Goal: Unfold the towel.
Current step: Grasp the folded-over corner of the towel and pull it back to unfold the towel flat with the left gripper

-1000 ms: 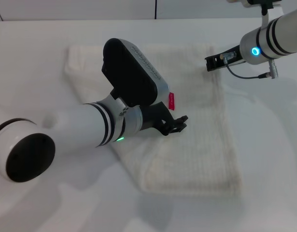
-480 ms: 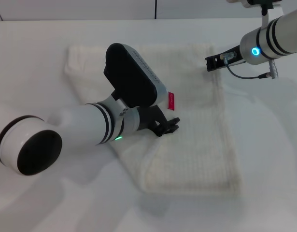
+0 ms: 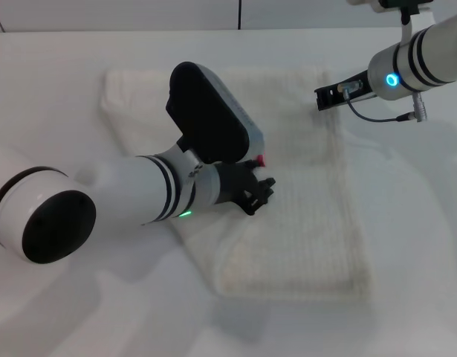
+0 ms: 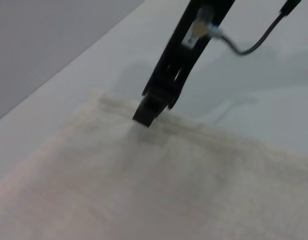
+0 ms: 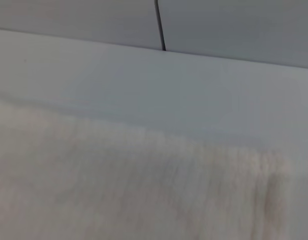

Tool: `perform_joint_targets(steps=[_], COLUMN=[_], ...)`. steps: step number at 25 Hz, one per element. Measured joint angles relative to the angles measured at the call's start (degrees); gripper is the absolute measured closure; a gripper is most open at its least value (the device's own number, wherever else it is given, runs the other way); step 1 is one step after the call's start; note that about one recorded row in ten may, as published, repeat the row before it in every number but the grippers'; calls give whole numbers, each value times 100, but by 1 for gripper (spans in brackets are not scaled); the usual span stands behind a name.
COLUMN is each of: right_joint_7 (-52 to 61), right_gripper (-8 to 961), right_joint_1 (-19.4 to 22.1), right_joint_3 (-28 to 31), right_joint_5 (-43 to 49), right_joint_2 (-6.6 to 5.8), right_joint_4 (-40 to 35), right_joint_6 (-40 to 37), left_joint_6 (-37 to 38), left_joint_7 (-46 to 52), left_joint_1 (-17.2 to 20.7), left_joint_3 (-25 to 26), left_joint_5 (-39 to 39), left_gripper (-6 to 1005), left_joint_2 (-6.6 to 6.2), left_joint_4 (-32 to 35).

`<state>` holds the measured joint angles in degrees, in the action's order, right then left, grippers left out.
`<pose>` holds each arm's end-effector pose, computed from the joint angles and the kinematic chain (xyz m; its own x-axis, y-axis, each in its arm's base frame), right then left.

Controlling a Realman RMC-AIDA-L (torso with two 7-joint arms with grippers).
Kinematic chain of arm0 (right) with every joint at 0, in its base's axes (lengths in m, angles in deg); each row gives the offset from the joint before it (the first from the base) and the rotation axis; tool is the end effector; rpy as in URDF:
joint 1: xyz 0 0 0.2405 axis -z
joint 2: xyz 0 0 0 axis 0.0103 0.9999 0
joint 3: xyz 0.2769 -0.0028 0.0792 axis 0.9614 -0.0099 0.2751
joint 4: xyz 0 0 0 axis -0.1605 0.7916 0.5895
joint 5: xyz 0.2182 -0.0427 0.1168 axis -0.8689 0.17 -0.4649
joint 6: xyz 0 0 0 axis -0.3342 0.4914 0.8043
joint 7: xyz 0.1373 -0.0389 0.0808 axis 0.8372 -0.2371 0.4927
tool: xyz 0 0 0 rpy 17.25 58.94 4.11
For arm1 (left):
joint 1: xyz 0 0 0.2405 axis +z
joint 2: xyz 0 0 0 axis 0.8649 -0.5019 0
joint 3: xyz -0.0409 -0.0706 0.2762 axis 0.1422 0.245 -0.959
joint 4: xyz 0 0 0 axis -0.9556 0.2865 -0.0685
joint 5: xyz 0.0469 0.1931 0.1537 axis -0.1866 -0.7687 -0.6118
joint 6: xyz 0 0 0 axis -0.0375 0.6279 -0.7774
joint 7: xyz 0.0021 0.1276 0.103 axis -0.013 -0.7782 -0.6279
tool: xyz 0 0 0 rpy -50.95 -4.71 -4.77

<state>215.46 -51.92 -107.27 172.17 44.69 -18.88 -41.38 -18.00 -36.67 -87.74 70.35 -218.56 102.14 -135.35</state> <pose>0.2443 0.5219 -0.0833 0.5378 -0.8038 -0.2543 -0.7575 -0.3282 -0.5643 -0.1708 0.3829 -0.1971 0.9740 0.2254 0.0227 0.2047 -0.8324 -0.5151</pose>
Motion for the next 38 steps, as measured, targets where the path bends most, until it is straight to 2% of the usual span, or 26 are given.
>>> perform_joint_targets(steps=[5,6,8,14,16,18,19,22,38], right_joint_7=[0,0,0,0,0,0,0,0,0], right_gripper=[954,954,954,954,954,954,954,954,954], right_joint_1=[1,-8,-28,-32,-32,-36,-38,-39,-8], right_joint_3=[-136,-152,-177,-194,-192,-190,-190,-189,-166], right_joint_5=[-12,-14,-18,-26,-27,-28,-28,-28,-28], right_joint_2=[9,11,12,20,20,20,20,20,19], right_joint_4=[76,115,154,164,160,160,161,156,131], right_joint_6=[34,50,88,103,99,96,96,96,101], left_joint_6=[-362,-544,-673,-885,-837,-837,-759,-768,-1435], left_joint_7=[-24,-16,-1,58,302,302,608,1038,1410], left_joint_1=[255,440,563,978,1166,1166,1301,1464,2651], left_joint_3=[150,256,324,485,531,531,553,593,915], left_joint_5=[-105,-286,-422,-855,-1243,-1243,-1640,-2086,-2142], left_gripper=[698,745,840,929,929,929,928,928,928], left_joint_2=[-9,-12,-11,-9,-5,-5,-5,-7,-31], left_joint_4=[-672,-1112,-1413,-2168,-2395,-2395,-2559,-2792,-3736])
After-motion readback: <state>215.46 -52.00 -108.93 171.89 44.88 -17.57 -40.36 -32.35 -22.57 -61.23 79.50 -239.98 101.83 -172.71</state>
